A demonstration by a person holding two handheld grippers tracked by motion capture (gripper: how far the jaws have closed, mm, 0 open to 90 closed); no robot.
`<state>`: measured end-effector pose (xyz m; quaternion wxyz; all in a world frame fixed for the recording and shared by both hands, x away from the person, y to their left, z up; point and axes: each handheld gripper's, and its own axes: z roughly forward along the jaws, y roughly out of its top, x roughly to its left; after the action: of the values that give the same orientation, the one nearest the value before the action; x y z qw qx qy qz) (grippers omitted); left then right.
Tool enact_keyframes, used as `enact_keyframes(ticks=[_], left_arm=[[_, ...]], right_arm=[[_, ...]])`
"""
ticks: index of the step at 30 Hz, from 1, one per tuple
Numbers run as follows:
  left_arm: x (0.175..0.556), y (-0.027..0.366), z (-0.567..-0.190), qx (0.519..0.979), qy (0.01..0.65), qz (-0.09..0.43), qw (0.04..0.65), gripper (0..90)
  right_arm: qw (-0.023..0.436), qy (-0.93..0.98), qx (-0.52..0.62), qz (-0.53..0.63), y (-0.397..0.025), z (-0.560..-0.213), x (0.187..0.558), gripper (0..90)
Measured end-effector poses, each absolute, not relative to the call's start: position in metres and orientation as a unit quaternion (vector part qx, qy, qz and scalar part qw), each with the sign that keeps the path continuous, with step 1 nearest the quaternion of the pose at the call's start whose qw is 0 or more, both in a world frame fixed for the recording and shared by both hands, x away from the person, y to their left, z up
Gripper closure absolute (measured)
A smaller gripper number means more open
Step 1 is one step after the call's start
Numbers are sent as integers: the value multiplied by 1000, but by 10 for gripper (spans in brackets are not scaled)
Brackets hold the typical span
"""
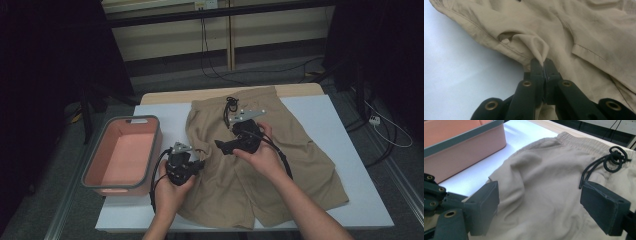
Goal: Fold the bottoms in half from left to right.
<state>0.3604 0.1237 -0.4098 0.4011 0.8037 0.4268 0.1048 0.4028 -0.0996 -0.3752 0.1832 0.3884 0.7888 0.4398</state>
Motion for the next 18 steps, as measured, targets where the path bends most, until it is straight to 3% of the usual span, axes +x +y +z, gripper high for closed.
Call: enact_keyframes(ticks=[18], left_arm=[[358,118,-410,806,420,107,403,885]], right_arm=[[177,807,365,430,-61,-385,421,193]])
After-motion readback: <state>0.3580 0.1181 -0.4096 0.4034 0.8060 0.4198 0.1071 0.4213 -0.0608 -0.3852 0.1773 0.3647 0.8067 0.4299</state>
